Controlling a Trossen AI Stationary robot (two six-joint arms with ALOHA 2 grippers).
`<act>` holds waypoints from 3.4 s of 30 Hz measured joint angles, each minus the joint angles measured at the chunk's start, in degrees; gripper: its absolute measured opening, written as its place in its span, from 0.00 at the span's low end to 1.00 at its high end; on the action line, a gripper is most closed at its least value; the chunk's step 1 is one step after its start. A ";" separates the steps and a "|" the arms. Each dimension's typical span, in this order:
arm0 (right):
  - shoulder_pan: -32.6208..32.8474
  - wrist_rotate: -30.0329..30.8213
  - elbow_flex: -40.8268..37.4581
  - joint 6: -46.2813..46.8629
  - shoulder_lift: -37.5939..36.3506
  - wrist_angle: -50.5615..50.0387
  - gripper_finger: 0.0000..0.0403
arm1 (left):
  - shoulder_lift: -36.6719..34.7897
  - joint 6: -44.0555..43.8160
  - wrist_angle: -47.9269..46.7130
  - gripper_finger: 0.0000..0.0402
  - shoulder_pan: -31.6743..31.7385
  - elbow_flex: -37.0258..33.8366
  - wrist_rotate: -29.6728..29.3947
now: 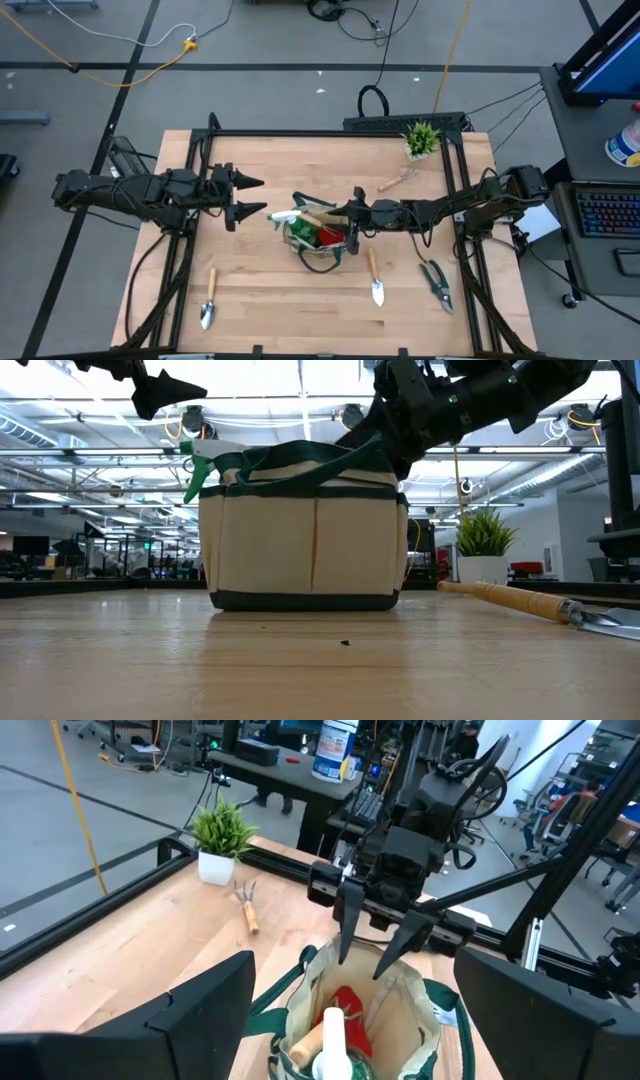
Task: Pick & Place Garden tools in Gardening bag
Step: Put the brown hand rake into the gardening bag
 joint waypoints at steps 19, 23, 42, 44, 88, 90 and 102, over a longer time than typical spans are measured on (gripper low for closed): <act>-1.34 8.90 -0.07 -2.79 -9.85 -3.02 0.24 | 0.04 -0.16 0.00 0.87 0.00 0.02 0.00; -2.85 8.94 -0.02 -2.65 -14.19 -8.64 0.15 | 0.04 -0.35 -0.02 0.87 0.00 0.02 0.01; -4.72 8.90 -0.04 -12.94 -23.68 -17.12 0.04 | 0.04 -1.88 0.15 0.87 -0.01 0.04 0.13; -4.72 8.90 -0.04 -12.94 -23.94 -16.94 0.02 | 0.04 -2.12 0.19 0.87 0.00 0.04 0.13; -24.06 6.86 0.00 -32.49 -18.15 -62.43 0.63 | 0.02 -0.65 0.11 0.87 -0.02 0.04 0.02; -24.80 6.87 0.00 -34.25 -16.60 -62.39 0.63 | 0.04 0.98 0.04 0.87 -0.02 0.04 0.02; -29.32 6.43 0.00 -42.17 -9.37 -62.36 0.63 | 0.02 7.98 0.11 0.87 0.04 0.04 -0.44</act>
